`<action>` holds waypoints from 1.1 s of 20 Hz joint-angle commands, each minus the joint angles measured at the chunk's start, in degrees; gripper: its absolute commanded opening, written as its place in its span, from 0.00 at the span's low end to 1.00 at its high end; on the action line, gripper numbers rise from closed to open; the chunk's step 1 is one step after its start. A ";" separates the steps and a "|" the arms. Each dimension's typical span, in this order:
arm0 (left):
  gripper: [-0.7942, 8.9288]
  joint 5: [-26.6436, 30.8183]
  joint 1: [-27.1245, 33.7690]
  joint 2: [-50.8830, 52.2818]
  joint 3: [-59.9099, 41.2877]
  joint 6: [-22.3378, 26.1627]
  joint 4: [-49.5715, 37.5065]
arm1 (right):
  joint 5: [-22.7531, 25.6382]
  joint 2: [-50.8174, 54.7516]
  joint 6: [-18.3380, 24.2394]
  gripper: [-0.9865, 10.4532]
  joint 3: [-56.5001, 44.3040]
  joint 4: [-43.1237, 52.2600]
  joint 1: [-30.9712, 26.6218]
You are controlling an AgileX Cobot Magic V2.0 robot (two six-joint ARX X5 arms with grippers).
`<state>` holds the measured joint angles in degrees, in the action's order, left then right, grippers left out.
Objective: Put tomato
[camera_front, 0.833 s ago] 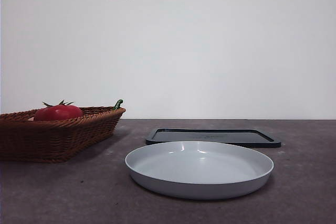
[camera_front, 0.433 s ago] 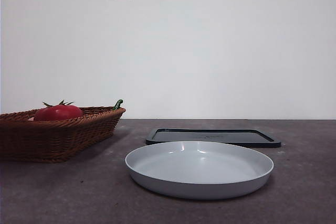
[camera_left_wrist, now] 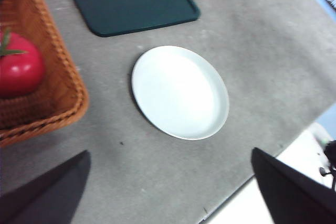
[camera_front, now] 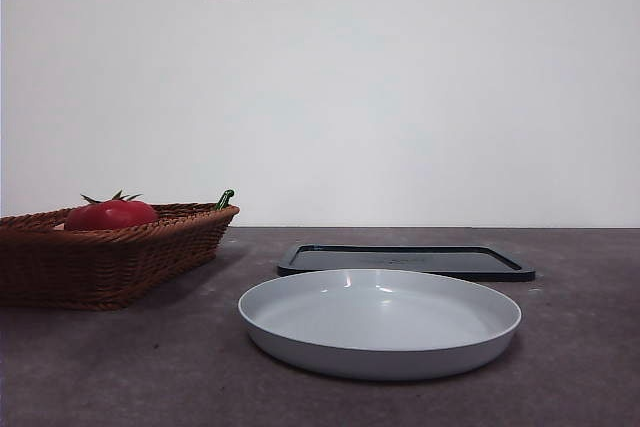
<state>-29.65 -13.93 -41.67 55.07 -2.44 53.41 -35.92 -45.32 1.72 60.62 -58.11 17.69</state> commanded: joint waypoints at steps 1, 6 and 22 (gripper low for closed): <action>0.66 1.44 -0.17 -0.39 1.36 0.28 -0.76 | -0.02 -0.37 0.22 0.43 0.94 0.20 0.35; 0.66 3.96 -0.17 -1.33 1.36 0.31 -2.49 | -0.02 -0.37 0.22 0.43 0.94 0.22 0.35; 0.66 16.70 -0.17 -17.29 1.36 4.02 -22.32 | -0.02 -0.37 0.17 0.43 0.94 0.22 0.35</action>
<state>-13.21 -13.96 -57.69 55.11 -0.34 32.18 -35.92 -45.32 1.72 60.62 -58.11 17.69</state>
